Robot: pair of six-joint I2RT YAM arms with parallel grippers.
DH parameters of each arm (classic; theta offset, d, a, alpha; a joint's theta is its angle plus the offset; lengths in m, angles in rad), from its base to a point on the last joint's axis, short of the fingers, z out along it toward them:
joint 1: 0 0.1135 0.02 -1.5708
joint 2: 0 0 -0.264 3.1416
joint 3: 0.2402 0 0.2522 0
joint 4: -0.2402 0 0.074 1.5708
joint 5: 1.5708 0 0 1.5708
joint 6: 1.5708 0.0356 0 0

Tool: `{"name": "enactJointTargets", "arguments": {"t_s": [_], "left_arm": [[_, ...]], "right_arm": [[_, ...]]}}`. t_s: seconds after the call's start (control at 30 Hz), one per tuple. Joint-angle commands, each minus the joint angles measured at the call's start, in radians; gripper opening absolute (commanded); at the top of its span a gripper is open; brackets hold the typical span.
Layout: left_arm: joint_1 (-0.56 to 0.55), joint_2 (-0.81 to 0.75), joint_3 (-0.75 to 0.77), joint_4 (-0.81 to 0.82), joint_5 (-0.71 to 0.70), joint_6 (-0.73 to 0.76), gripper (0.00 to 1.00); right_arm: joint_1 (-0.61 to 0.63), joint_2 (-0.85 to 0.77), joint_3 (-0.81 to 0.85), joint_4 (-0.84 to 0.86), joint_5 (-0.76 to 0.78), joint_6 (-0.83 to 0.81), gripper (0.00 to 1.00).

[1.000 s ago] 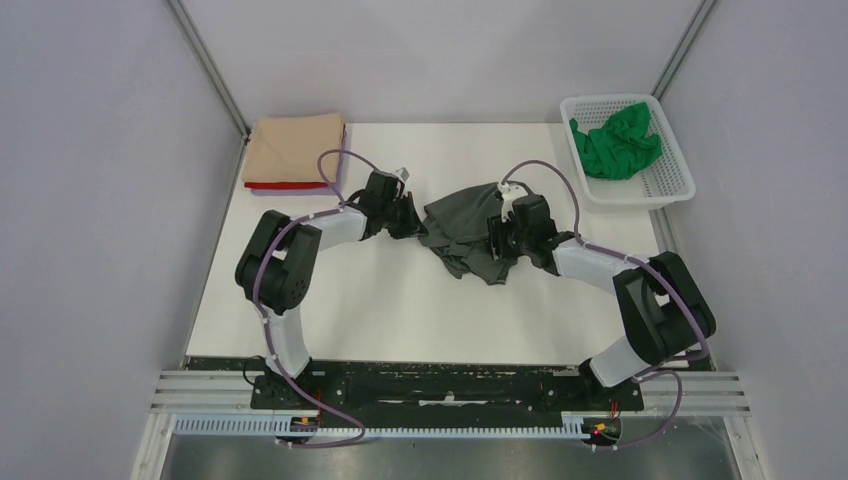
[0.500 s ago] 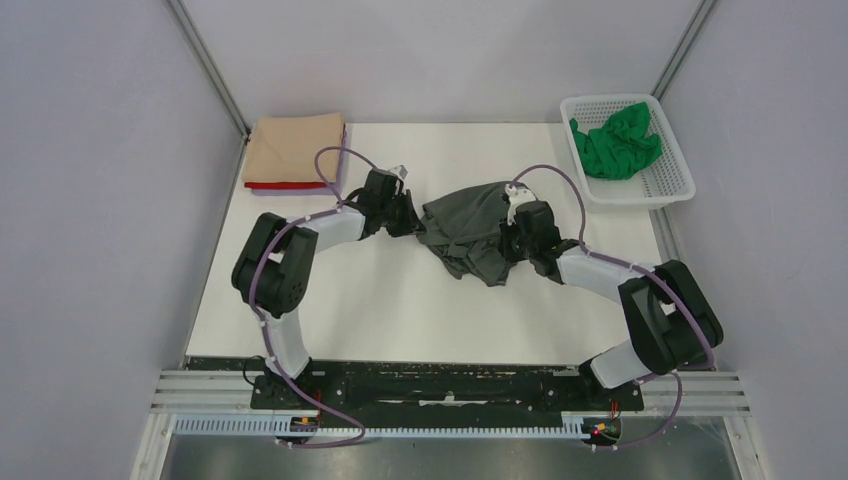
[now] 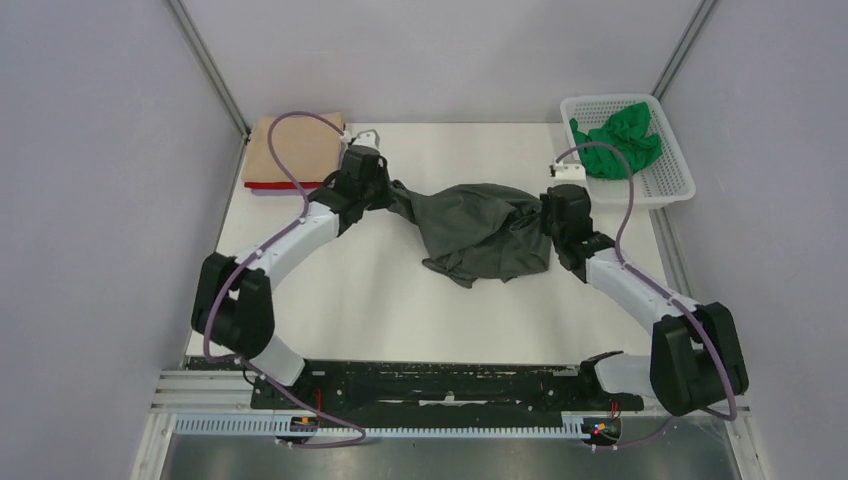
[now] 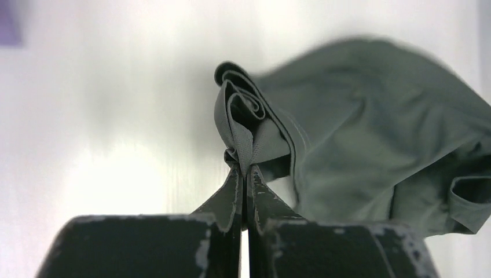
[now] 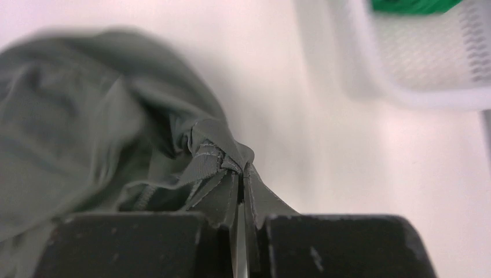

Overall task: Fold and stack the t-shirts
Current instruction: Flatten out the tshirt

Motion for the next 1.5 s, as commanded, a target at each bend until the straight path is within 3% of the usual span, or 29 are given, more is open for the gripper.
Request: {"name": "enactJointTargets", "arguments": {"t_s": [0.0, 0.27, 0.6, 0.9, 1.13, 1.23, 1.33, 1.4, 1.47], "left_arm": [[-0.006, -0.157, 0.086, 0.03, -0.213, 0.112, 0.02], [-0.005, -0.351, 0.171, 0.176, -0.351, 0.255, 0.02], [-0.005, -0.582, 0.141, 0.286, -0.518, 0.412, 0.02], [-0.005, -0.766, 0.081, 0.268, -0.598, 0.4, 0.02], [-0.005, -0.703, 0.132, 0.135, -0.673, 0.332, 0.02], [-0.003, -0.622, 0.139, 0.101, -0.765, 0.318, 0.02], [0.013, -0.469, 0.202, -0.041, -0.813, 0.245, 0.02], [0.059, -0.352, 0.238, -0.153, -0.756, 0.164, 0.03], [0.149, -0.226, 0.255, -0.254, -0.614, 0.069, 0.02]], "right_arm": [[-0.04, -0.116, 0.092, 0.098, 0.069, -0.061, 0.0], [-0.069, -0.24, 0.238, 0.192, 0.094, -0.244, 0.0], [-0.074, -0.408, 0.344, 0.217, 0.068, -0.409, 0.0], [-0.074, -0.552, 0.396, 0.085, -0.139, -0.435, 0.0], [-0.074, -0.49, 0.446, -0.034, -0.248, -0.448, 0.0], [-0.074, -0.416, 0.446, -0.075, -0.228, -0.446, 0.0], [-0.073, -0.297, 0.412, -0.074, -0.24, -0.397, 0.0], [-0.079, -0.201, 0.373, -0.045, -0.256, -0.364, 0.0], [-0.092, -0.081, 0.344, -0.01, -0.292, -0.325, 0.0]]}}
